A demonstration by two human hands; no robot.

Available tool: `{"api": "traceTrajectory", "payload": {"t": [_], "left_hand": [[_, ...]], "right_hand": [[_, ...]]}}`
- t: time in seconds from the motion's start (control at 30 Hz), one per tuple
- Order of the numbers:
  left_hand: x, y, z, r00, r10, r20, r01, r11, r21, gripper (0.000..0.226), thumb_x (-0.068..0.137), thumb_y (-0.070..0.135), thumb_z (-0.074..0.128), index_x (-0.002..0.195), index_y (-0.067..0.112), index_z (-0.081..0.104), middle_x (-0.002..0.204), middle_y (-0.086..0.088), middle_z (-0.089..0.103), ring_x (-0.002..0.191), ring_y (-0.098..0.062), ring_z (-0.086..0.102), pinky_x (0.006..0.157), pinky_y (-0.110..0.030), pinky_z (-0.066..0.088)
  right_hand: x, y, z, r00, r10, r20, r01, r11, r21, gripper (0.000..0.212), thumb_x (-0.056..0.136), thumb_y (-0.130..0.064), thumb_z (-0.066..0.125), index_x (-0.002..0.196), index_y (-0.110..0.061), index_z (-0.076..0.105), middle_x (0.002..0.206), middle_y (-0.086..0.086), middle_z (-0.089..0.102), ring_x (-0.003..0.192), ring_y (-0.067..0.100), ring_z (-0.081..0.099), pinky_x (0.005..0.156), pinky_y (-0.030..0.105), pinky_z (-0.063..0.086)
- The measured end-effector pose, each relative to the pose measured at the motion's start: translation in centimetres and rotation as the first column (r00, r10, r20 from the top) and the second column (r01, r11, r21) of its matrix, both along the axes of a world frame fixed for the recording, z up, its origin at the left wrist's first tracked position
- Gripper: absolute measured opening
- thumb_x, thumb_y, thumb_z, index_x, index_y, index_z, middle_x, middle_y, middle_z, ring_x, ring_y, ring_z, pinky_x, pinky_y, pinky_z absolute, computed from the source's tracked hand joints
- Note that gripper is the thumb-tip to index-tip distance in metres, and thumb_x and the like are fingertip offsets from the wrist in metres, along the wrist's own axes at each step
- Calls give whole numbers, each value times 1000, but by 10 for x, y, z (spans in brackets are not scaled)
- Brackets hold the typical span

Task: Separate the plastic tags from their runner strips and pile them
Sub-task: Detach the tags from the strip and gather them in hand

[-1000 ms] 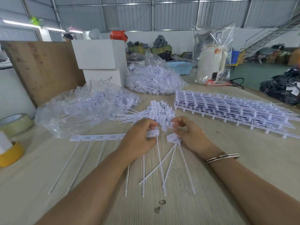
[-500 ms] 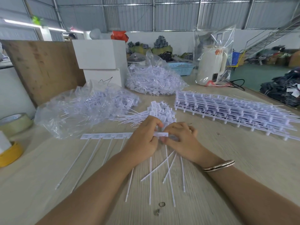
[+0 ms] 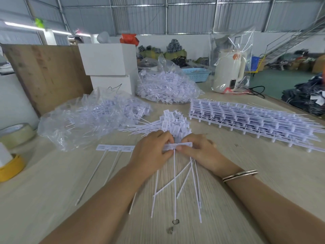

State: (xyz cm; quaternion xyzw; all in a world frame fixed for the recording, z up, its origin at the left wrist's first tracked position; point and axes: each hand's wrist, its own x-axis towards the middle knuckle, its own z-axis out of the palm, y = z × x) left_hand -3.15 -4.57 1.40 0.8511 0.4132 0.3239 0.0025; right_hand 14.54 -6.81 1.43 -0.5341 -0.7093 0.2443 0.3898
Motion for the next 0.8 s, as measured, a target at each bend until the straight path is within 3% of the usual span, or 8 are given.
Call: {"api": "traceTrajectory", "payload": {"t": [0.13, 0.23, 0.33, 0.47, 0.57, 0.67, 0.8], "left_hand": [[-1, -2, 1, 1000, 6, -8, -6, 999, -52, 12, 86, 32, 63, 96, 25, 64, 89, 8, 62, 81, -13, 52, 63, -28, 37], [-2, -1, 1, 1000, 16, -15, -18, 995, -96, 14, 87, 34, 62, 99, 28, 66, 82, 4, 60, 76, -14, 51, 62, -29, 37], [-3, 1, 1, 1000, 12, -27, -16, 991, -131, 17, 88, 33, 60, 103, 28, 65, 85, -1, 61, 79, -18, 54, 66, -31, 40], [-4, 3, -1, 998, -42, 54, 52, 981, -188, 13, 88, 29, 62, 96, 21, 68, 76, 0, 63, 70, -15, 55, 64, -31, 42], [-6, 4, -2, 978, -63, 199, 120, 950, -289, 8, 86, 28, 66, 86, 21, 70, 71, 6, 65, 65, -8, 57, 66, -29, 43], [-7, 4, -4, 980, -30, 197, 85, 958, -276, 5, 82, 26, 71, 86, 27, 69, 78, 14, 66, 74, -4, 61, 71, -28, 49], [-7, 3, -3, 988, 20, 155, 14, 977, -211, 13, 81, 27, 70, 94, 25, 67, 85, 12, 64, 83, -10, 59, 75, -35, 50]], "right_hand": [[-1, 0, 2, 997, 49, 64, -54, 995, 86, 16, 84, -30, 67, 80, -14, 68, 75, 6, 60, 72, 11, 51, 72, 28, 34], [0, 1, 0, 990, -14, 140, -6, 990, 139, 18, 85, -35, 64, 87, -19, 70, 82, 2, 65, 85, 16, 56, 86, 33, 37], [-1, 0, -3, 960, -133, 245, 83, 975, 205, 17, 83, -47, 59, 86, -33, 68, 82, -11, 63, 99, 9, 52, 102, 45, 24], [-1, 0, -5, 928, -191, 321, 94, 951, 293, 8, 88, -39, 58, 83, -40, 65, 80, -19, 60, 106, 5, 46, 103, 43, 12], [3, 1, -5, 956, -186, 225, 105, 938, 330, 22, 89, -29, 59, 81, -49, 60, 83, -31, 58, 100, -4, 41, 94, 27, 7], [3, 2, -3, 973, -197, 121, 159, 950, 270, 25, 87, -32, 62, 78, -54, 53, 87, -28, 57, 99, -4, 43, 92, 22, 8], [11, 7, -1, 963, -270, -23, 270, 947, 176, 19, 88, -36, 59, 71, -42, 54, 73, -11, 62, 82, 9, 57, 98, 38, 29]]}}
